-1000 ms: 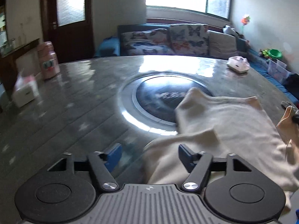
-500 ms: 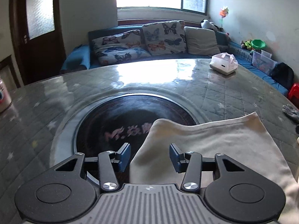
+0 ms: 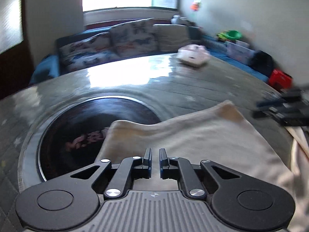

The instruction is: Fold clothes

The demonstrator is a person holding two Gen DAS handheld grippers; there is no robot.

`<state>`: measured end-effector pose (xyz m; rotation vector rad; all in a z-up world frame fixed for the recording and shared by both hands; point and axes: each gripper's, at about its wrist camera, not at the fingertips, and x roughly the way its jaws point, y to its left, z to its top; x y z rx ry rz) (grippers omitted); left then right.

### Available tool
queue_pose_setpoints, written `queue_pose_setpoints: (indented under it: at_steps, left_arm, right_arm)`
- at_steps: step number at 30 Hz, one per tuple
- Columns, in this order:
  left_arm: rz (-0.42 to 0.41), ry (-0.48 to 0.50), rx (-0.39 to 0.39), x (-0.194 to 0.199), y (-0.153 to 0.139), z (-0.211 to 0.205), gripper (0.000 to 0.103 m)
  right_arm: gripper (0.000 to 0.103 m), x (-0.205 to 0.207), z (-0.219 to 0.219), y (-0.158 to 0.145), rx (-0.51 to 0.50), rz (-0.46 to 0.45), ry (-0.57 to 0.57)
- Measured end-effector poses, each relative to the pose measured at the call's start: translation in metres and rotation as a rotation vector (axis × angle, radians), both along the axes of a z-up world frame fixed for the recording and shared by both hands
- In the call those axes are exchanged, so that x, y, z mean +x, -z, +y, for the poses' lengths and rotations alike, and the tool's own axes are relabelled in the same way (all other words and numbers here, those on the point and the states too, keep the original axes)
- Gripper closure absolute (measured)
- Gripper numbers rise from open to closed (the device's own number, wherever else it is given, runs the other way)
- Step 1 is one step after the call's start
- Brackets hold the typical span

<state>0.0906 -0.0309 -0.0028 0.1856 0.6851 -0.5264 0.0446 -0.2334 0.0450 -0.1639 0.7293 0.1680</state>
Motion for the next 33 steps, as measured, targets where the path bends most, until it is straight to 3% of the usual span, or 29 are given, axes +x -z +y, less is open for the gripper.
queue_pose_setpoints:
  at_steps: [4,6,8,11,14,20,24,26,29,30,33]
  left_arm:
    - [-0.074,-0.100,0.012,0.008,-0.008,0.005,0.087]
    - [-0.072,-0.152,0.024,0.019,-0.006,0.009,0.063]
    - [-0.069,-0.197,0.047,0.029,-0.002,0.010,0.054]
    - [-0.043,-0.211,0.044,0.038,0.005,0.012,0.057]
    - [-0.004,-0.168,0.020,0.037,0.008,0.012,0.091]
    - [-0.062,0.033,0.026,-0.004,-0.003,-0.005,0.092]
    - [-0.090,0.148,0.041,-0.027,-0.005,-0.012,0.080]
    - [-0.114,0.126,0.029,-0.029,-0.010,-0.007,0.080]
    - [-0.138,0.016,0.008,-0.017,-0.018,0.008,0.078]
    - [-0.129,-0.038,0.010,-0.008,-0.018,0.013,0.073]
    - [-0.062,-0.153,-0.002,0.019,-0.014,0.027,0.074]
  right_arm:
    - [0.064,0.004,0.004,0.001,0.003,-0.006,-0.012]
    - [0.064,0.006,0.006,0.001,0.003,-0.009,-0.018]
    - [0.064,0.008,0.007,0.001,0.005,-0.010,-0.020]
    - [0.063,0.011,0.007,0.003,0.009,-0.008,-0.018]
    - [0.063,0.014,0.008,0.004,0.011,-0.002,-0.019]
    - [0.063,0.017,0.008,0.007,0.010,0.001,-0.013]
    - [0.063,0.018,0.008,0.008,0.015,0.004,-0.016]
    - [0.063,0.019,0.009,0.008,0.016,0.006,-0.021]
    - [0.063,0.021,0.009,0.008,0.020,0.010,-0.021]
    - [0.063,0.022,0.008,0.008,0.021,0.012,-0.020]
    - [0.063,0.024,0.007,0.009,0.032,0.013,-0.015]
